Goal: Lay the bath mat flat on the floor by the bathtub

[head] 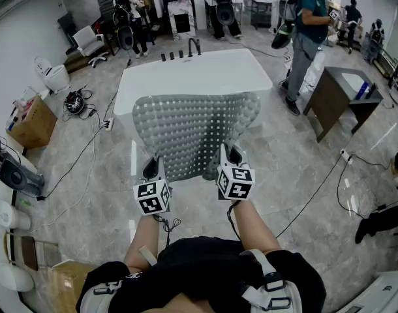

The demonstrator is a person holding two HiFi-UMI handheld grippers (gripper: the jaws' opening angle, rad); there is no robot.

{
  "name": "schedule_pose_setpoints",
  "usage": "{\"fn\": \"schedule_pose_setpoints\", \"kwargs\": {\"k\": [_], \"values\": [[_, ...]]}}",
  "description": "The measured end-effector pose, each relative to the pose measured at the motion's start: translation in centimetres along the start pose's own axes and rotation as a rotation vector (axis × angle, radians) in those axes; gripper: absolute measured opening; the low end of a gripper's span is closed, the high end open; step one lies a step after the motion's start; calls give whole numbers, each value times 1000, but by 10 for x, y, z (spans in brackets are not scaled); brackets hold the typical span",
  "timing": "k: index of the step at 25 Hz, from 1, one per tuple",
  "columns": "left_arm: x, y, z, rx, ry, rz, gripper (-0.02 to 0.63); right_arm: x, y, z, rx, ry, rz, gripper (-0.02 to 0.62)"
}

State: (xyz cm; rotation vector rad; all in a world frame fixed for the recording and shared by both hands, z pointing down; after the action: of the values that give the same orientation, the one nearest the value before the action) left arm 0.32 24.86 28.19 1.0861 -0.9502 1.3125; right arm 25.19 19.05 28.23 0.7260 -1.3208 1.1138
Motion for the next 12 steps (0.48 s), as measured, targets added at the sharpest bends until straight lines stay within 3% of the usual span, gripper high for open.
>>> {"fn": "schedule_pose_setpoints", "kwargs": {"k": [12], "values": [[4, 7, 4, 3, -7, -55, 40, 2, 0, 7, -5, 8, -33, 44]]}}
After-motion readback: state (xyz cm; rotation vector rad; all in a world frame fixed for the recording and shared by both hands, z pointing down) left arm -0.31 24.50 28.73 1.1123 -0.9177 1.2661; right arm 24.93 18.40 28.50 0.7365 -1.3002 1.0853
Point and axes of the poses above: the fingertips, and each gripper's own axes: z forward along the fingers, y to its left, x out of its underside, the point moved 3 cm from there along -z, backward along the fingers, and after that the axes turned 4 degrees about -z, right-handed, at the moved point
